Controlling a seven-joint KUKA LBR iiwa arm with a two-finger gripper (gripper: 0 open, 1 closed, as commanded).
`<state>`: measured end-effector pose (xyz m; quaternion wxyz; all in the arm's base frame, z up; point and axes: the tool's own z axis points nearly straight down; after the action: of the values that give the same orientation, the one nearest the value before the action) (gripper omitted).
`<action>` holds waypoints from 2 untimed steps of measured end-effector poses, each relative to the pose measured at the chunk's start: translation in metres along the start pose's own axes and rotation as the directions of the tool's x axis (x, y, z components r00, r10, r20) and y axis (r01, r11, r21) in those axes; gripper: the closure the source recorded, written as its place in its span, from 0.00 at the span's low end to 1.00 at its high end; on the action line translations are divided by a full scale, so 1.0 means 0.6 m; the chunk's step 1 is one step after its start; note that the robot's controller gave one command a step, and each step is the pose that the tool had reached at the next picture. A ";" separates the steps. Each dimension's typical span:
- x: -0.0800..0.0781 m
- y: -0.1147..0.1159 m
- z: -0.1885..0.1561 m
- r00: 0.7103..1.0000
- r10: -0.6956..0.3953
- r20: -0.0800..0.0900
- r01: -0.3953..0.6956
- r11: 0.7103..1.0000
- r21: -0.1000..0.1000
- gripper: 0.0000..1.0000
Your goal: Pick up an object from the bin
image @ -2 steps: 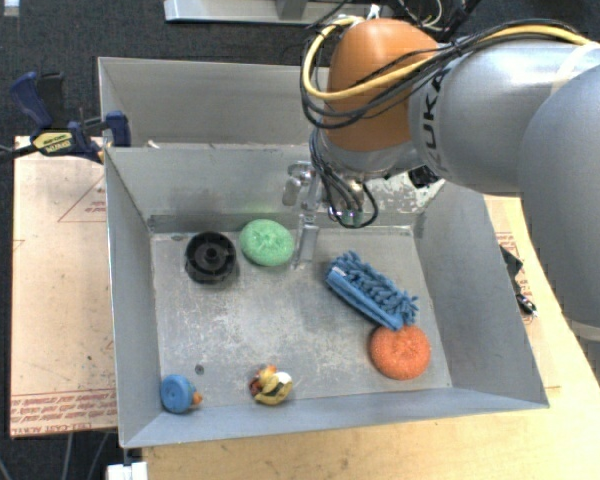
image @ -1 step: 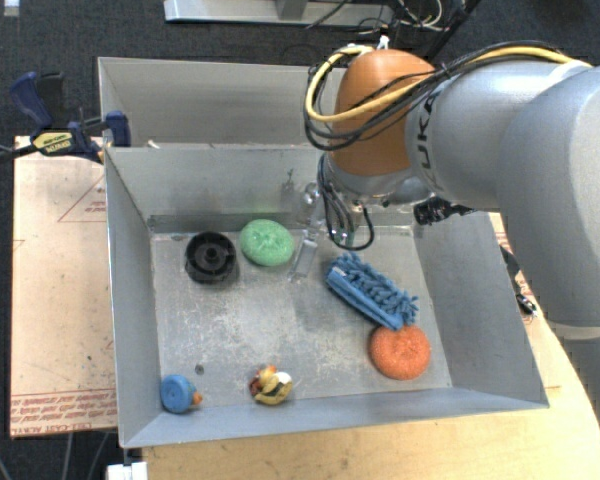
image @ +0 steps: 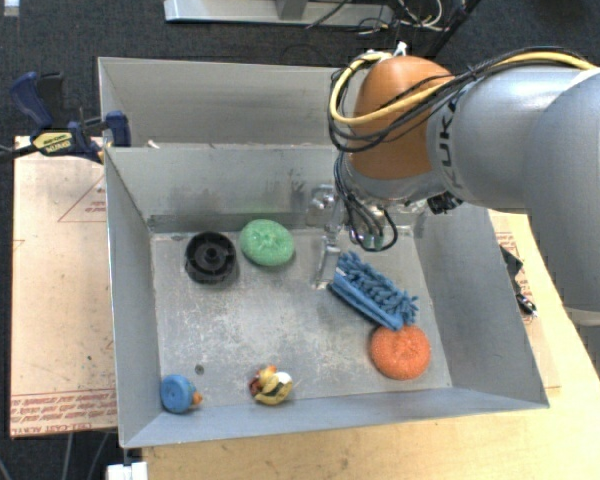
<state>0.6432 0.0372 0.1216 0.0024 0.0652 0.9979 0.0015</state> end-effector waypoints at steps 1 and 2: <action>0.001 -0.032 0.025 0.989 -0.147 0.002 0.147 0.989 0.001 0.00; 0.044 -0.064 0.065 1.000 -0.012 0.002 0.012 1.000 -0.001 0.00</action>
Offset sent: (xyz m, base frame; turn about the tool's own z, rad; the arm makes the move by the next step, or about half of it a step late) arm -0.0451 -0.0437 -0.0497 0.0122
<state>0.6119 0.0025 0.0823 0.0035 0.0591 0.9982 0.0019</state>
